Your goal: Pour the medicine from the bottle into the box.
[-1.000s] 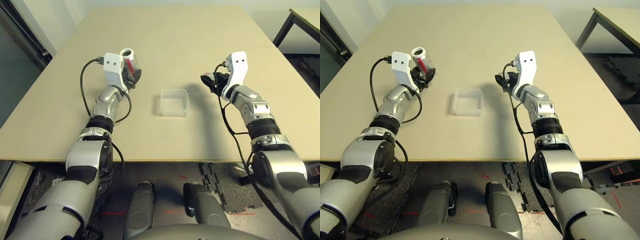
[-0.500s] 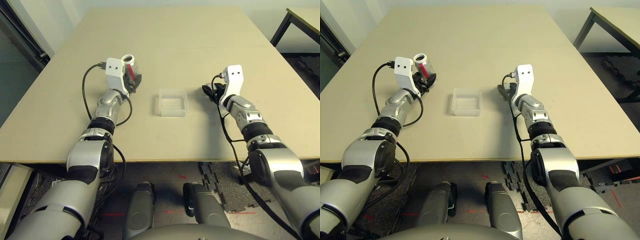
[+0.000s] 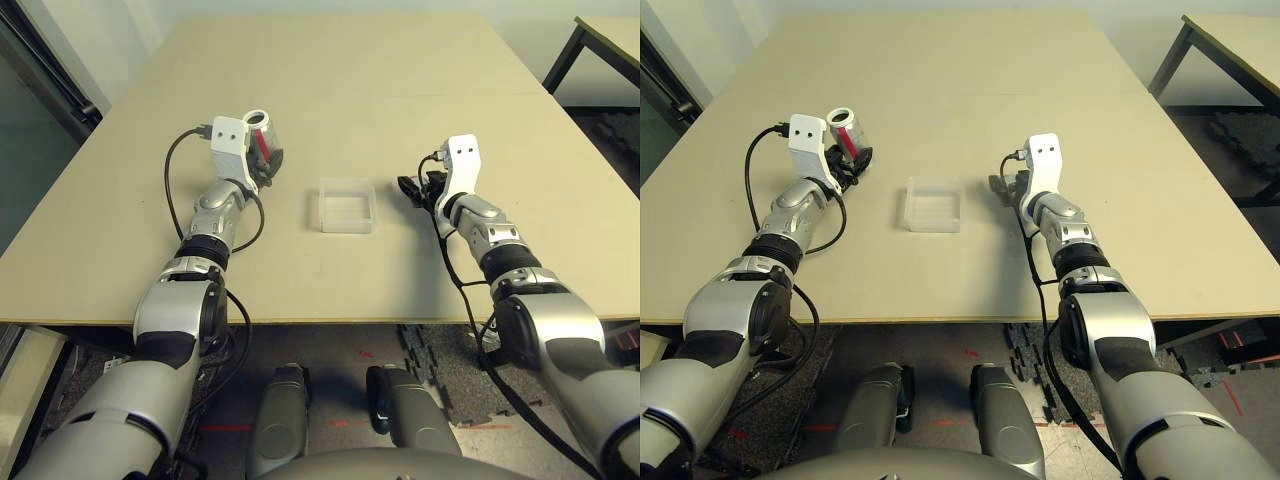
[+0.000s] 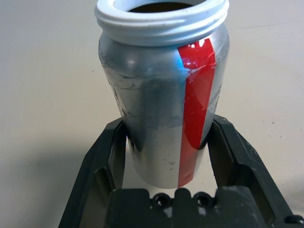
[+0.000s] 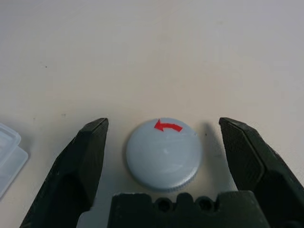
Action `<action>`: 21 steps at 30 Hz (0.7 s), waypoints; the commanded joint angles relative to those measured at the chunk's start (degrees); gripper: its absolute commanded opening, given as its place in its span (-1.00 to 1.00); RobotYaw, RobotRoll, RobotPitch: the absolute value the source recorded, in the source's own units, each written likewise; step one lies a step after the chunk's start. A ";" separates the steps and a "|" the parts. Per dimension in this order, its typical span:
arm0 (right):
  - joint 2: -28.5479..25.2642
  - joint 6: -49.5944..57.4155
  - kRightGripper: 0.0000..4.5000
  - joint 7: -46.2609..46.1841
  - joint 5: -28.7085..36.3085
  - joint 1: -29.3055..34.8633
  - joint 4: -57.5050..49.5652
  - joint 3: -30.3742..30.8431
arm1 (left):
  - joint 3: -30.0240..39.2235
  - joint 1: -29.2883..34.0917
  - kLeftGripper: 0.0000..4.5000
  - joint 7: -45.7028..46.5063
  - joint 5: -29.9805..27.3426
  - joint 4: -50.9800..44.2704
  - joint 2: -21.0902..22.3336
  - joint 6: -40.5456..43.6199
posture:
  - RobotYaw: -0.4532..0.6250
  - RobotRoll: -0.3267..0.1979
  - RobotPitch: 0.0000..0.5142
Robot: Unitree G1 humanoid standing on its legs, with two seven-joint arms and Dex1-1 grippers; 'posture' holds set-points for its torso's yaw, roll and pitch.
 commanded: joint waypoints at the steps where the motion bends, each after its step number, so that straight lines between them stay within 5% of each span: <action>1: -2.06 1.22 1.00 2.64 -0.22 0.62 -3.64 0.03 | -0.06 -0.53 0.22 -0.31 1.37 1.23 1.07 0.04 | -0.01 0.25 -0.55; 6: -7.47 9.97 1.00 11.12 -0.10 5.34 -18.86 2.78 | -2.18 -3.56 0.22 -1.61 4.83 2.64 3.70 -0.63 | -0.02 0.25 -0.54; 14: -21.75 37.75 1.00 26.56 5.39 20.56 -57.25 9.93 | -6.40 -12.63 0.22 -1.05 12.11 6.02 8.85 -1.67 | -0.06 0.25 -0.54; 21: -22.12 49.16 1.00 26.98 9.26 24.79 -71.47 14.10 | -21.86 -23.38 0.22 3.57 30.04 7.24 11.19 -10.00 | -0.09 0.25 -0.56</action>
